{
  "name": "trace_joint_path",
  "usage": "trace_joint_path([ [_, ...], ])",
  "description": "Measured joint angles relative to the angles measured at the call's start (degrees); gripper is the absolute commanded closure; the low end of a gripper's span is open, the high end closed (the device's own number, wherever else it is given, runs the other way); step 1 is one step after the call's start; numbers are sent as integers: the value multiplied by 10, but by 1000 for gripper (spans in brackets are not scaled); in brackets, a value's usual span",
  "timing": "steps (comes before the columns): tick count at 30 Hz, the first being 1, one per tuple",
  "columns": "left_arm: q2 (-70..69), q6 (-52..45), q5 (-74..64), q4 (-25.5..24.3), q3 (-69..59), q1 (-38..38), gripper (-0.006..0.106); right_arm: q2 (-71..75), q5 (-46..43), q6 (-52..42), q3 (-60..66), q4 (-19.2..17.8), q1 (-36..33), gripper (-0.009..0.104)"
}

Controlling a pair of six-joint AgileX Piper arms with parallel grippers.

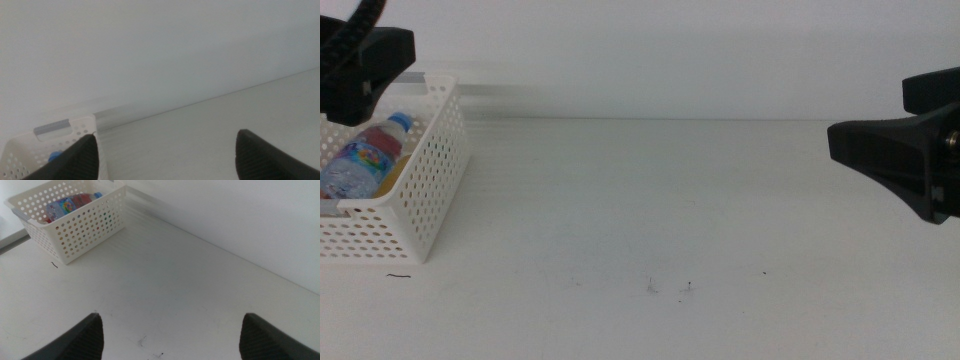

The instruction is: Use arms to grab the bottles and put them into the dustbin to the left of the table.

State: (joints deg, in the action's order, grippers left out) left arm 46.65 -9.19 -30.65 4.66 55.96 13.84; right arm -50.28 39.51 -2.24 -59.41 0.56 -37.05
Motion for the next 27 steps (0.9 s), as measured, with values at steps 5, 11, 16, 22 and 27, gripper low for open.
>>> trace_joint_path([
  [5, -28, 0, 33, 12, -41, -15, 7, 6, -71, 0, 48, 0, 0, 10],
  [11, -111, 0, 61, 13, -153, -79, 7, 29, -190, 0, 149, 9, 55, 10],
  [16, -192, 0, 94, 14, -257, -110, 7, 81, -226, 0, 246, 13, 173, 10],
  [22, -306, 0, 110, 14, -358, -115, 7, 198, -242, 0, 345, 13, 322, 10],
  [27, -385, 0, 136, 14, -431, -115, 7, 322, -242, 0, 447, 13, 370, 10],
])
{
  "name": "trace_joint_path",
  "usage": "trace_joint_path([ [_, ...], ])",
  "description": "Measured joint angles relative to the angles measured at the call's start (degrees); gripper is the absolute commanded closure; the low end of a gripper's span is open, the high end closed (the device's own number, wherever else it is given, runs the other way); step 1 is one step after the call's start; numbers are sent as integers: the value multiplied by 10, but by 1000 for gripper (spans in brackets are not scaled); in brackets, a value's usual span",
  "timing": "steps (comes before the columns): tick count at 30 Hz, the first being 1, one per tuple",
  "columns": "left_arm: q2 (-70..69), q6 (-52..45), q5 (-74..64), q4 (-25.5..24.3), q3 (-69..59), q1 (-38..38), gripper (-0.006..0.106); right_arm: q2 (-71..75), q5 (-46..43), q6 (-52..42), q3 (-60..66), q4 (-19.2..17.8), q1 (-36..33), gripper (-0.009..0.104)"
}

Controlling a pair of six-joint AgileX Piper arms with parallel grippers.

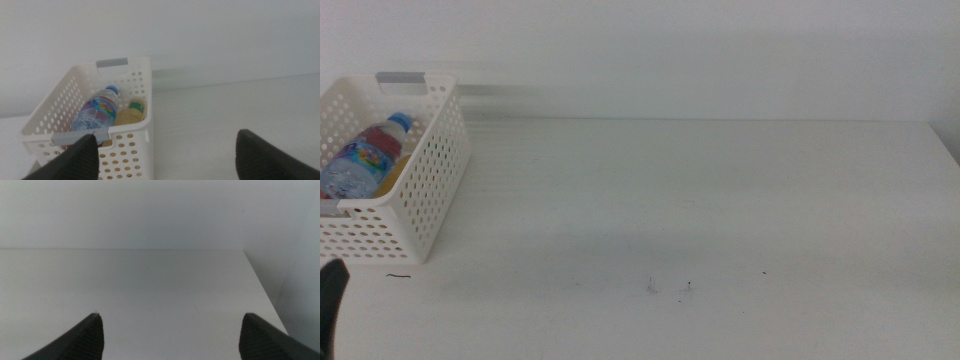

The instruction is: Use arms to grab the bottles and put them into the dustbin to the left of the table.

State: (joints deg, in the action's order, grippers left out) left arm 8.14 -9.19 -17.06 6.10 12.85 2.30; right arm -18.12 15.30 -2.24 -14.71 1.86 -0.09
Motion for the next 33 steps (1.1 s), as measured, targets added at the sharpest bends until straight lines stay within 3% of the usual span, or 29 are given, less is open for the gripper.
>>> trace_joint_path([
  [9, -62, 0, 47, 0, -106, 0, 7, 173, 3, 0, 130, 1, 1, 10],
  [33, -77, 0, 89, -2, -129, 0, 7, 178, 4, 0, 145, 5, 1, 10],
])
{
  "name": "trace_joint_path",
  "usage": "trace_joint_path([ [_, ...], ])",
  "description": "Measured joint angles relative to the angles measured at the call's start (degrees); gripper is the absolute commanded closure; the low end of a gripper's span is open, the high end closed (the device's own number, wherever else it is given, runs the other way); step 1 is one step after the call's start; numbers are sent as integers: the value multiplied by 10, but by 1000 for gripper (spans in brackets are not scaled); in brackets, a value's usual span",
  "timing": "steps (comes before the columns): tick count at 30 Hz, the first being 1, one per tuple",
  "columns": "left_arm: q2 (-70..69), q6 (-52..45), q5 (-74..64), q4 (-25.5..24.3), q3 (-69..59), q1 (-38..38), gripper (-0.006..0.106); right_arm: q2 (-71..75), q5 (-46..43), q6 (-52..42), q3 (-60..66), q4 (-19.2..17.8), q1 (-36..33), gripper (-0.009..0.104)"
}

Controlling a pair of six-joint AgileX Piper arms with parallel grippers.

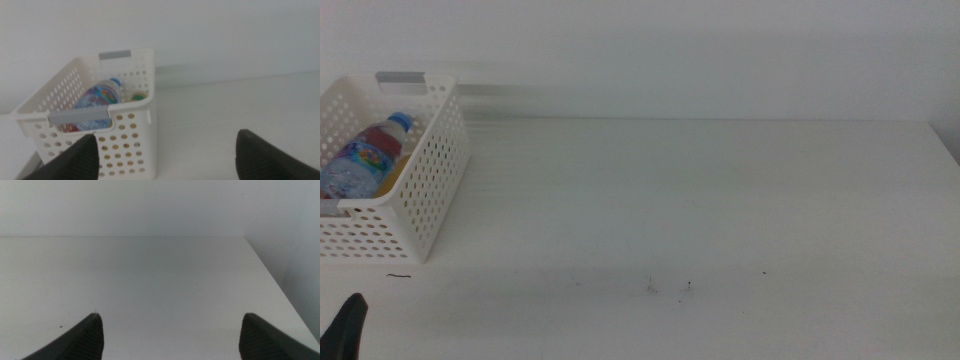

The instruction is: Use arms to grab the bottles and put them into the dustbin to the left of the table.

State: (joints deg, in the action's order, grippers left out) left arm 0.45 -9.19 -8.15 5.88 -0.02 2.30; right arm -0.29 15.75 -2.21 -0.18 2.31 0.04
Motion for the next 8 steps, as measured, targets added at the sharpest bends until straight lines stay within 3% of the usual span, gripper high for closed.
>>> trace_joint_path([
  [8, -2, 0, 8, 0, 0, 0, 7, 0, -3, 0, 0, 1, 0, 10],
])
